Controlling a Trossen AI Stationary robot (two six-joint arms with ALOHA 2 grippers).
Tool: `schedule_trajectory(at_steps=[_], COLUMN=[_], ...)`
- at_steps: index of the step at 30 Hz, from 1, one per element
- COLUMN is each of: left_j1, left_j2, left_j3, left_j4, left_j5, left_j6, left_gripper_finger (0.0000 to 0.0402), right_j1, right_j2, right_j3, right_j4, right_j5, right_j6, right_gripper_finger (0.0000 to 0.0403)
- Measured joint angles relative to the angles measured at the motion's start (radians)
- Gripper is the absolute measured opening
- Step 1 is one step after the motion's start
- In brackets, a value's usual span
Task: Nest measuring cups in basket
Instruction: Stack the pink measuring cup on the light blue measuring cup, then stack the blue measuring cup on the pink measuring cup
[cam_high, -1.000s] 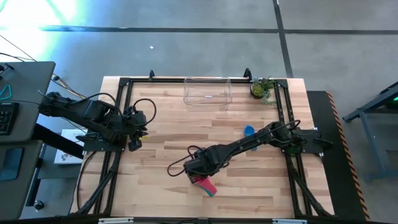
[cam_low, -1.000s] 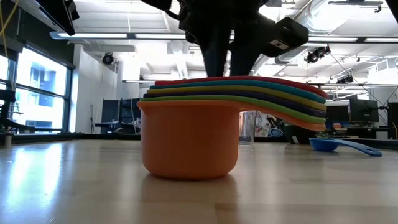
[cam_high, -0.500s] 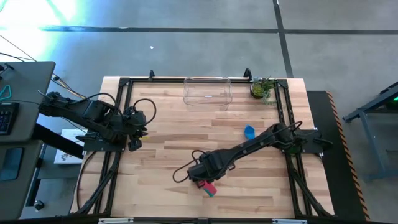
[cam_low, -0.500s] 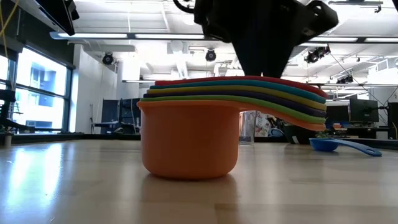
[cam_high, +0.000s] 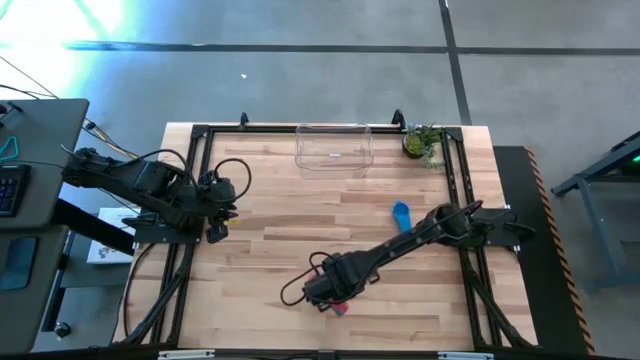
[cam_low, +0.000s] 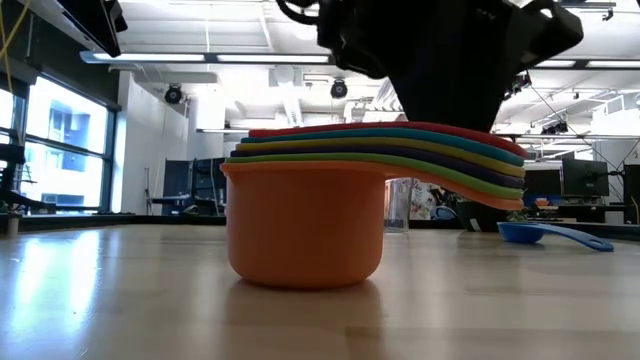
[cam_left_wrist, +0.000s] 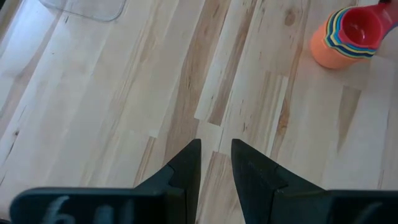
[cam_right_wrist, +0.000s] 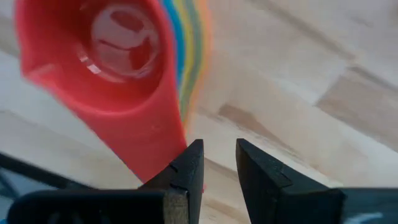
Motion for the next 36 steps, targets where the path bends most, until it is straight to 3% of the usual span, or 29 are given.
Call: schedule_trajectory(at_steps=[8,21,27,36], left_j1=[0.0,0.0,0.0,0.0], left_j2=[0.0,0.0,0.0,0.0], left_j3=[0.0,0.0,0.0,0.0], left_j4=[0.001,0.001,0.001,0.001], left_j5=[0.0,0.0,0.0,0.0], left_j6=[-0.001,-0.001,-0.001,-0.001], left_gripper_finger=[0.0078,0.0078,0.0078,0.0078], right_j1=[0.0,-0.018,-0.06,-0.164], right_j2=[0.009,-0.002,-0.023,-0.145], right_j3=[0.0,0.056,0.095,0.094], right_j4=[0.039,-0.251,-0.366,-0.364], right_j5=[0.003,0.01,0.073,0.229], right_j6=[0.0,-0.091,-0.175,-0.348], right_gripper_finger=[0.0087,0.0087,0.0087,0.0087])
